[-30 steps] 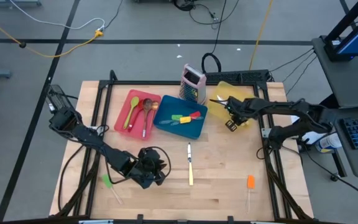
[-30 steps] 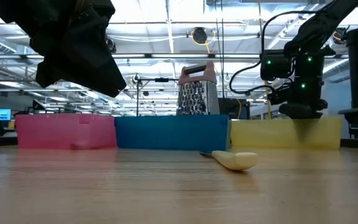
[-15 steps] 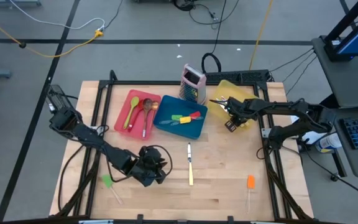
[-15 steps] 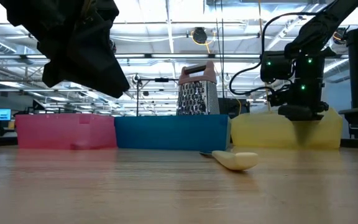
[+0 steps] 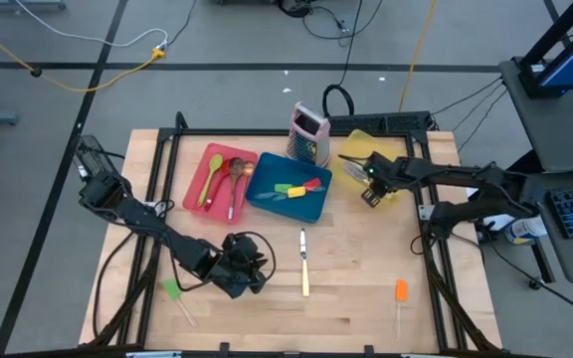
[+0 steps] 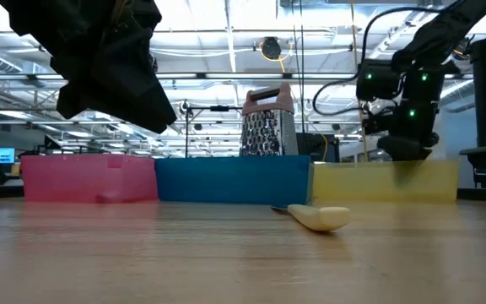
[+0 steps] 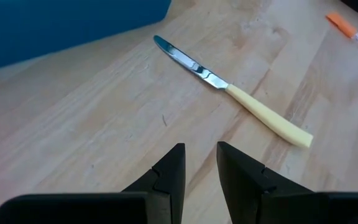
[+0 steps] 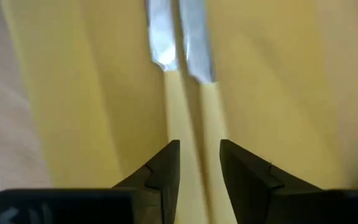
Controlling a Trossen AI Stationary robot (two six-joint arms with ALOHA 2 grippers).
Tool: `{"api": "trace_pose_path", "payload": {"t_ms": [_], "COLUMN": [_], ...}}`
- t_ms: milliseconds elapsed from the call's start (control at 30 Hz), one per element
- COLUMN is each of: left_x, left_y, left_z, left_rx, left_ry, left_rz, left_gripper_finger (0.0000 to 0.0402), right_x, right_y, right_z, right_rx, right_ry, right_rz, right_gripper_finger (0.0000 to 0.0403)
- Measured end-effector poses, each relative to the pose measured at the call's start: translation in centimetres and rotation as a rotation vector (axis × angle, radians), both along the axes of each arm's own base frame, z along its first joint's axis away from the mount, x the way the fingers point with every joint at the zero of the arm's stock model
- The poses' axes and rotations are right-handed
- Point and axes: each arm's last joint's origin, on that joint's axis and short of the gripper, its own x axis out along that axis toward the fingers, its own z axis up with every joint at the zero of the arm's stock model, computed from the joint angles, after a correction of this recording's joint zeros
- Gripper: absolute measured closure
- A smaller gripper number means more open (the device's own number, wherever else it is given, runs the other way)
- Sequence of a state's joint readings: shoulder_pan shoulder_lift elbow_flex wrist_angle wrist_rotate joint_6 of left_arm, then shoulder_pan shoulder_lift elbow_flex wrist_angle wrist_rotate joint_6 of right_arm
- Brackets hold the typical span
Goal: Pick & Place Kitchen Items
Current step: Put the right yellow knife into the yellow bin, then put the green spatula into the blue bin
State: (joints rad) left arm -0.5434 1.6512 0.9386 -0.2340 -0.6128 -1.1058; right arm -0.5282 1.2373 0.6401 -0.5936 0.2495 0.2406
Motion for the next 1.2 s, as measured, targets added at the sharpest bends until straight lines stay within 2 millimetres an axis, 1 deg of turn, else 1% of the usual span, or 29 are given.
{"api": "trace_pose_path", "payload": {"t_ms": [200,300,400,533,633,700,767,867,1000,1100,1200], "left_x": [0.0,0.0,0.0,0.0,0.0,0.0,0.0,-0.1,0.0,-0.2,-0.8], "left_y": [0.0,0.0,0.0,-0.1,-0.2,-0.2,-0.3,-0.4,-0.3,-0.4,-0.4], "left_z": [0.0,0.0,0.0,0.0,0.0,-0.1,-0.1,-0.2,-0.2,0.1,0.7], "left_rx": [-0.027,-0.055,-0.098,-0.142,-0.178,-0.212,-0.262,-0.331,-0.433,-0.505,-0.592], "left_ry": [-0.011,-0.021,-0.028,-0.031,-0.029,-0.020,-0.007,0.017,0.066,0.069,0.097], "left_rz": [0.023,0.048,0.075,0.097,0.106,0.107,0.110,0.115,0.110,0.139,0.194], "left_gripper_finger": [0.0307,0.0307,0.0307,0.0307,0.0307,0.0307,0.0307,0.0307,0.0307,0.0307,0.0307], "right_x": [-0.7,-0.5,0.5,2.6,4.1,4.7,4.9,4.6,3.3,1.9,0.8], "right_y": [0.5,0.9,1.6,3.0,4.3,5.3,6.2,7.4,8.3,8.6,8.7], "right_z": [2.4,3.7,5.0,6.8,7.3,6.8,5.9,4.4,2.4,0.9,0.4], "right_rx": [-0.069,-0.125,-0.195,-0.299,-0.379,-0.429,-0.480,-0.550,-0.613,-0.647,-0.722], "right_ry": [-0.137,-0.241,-0.376,-0.570,-0.694,-0.760,-0.817,-0.881,-0.932,-0.957,-0.998], "right_rz": [0.010,0.037,0.107,0.252,0.384,0.468,0.539,0.624,0.688,0.709,0.720], "right_gripper_finger": [0.0298,0.0300,0.0304,0.0308,0.0309,0.0309,0.0309,0.0309,0.0310,0.0310,0.0310]}}
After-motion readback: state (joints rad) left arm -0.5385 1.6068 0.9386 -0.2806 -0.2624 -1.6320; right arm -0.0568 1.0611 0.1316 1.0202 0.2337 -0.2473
